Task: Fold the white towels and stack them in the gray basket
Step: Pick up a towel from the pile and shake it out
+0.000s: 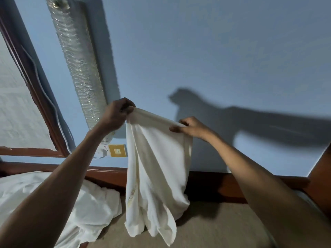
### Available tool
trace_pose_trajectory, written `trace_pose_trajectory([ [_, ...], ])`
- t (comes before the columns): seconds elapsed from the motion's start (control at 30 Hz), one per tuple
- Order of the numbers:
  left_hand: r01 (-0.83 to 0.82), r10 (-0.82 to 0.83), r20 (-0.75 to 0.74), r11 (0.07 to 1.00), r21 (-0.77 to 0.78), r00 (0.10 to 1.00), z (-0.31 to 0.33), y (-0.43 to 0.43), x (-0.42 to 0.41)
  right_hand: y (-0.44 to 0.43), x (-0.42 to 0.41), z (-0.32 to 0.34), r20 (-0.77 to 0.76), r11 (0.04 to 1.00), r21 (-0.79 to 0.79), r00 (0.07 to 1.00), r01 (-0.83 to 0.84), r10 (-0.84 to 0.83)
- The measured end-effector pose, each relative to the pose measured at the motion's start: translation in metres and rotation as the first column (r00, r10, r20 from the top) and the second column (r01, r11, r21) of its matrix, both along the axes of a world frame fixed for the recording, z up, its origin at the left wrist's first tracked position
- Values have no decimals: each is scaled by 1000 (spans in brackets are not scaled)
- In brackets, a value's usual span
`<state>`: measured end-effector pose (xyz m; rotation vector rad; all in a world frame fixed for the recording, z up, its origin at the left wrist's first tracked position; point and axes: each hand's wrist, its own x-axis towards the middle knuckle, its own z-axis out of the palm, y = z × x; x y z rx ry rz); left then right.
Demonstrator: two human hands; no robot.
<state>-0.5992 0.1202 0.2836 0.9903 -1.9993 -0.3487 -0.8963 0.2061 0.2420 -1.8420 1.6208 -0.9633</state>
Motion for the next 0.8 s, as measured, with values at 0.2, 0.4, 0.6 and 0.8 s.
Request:
trace_pose_trajectory([
  [0.2,-161,162,-79,987,22,984,9,-13,22,10,-33,-17,19,994,49,995,93,-94],
  [0.4,-378,424,-322,905,197,847,0,-13,34,21,-52,-36,-65,987,100,991,126,-120],
  [0.6,-463,546,-419,838,290,726,-19,-8,59,44,-68,-63,-189,978,101,969,182,-160],
  [0.8,-483,575,-587,812,327,570,-11,5,101,79,-70,-78,-339,962,80,915,260,-219],
])
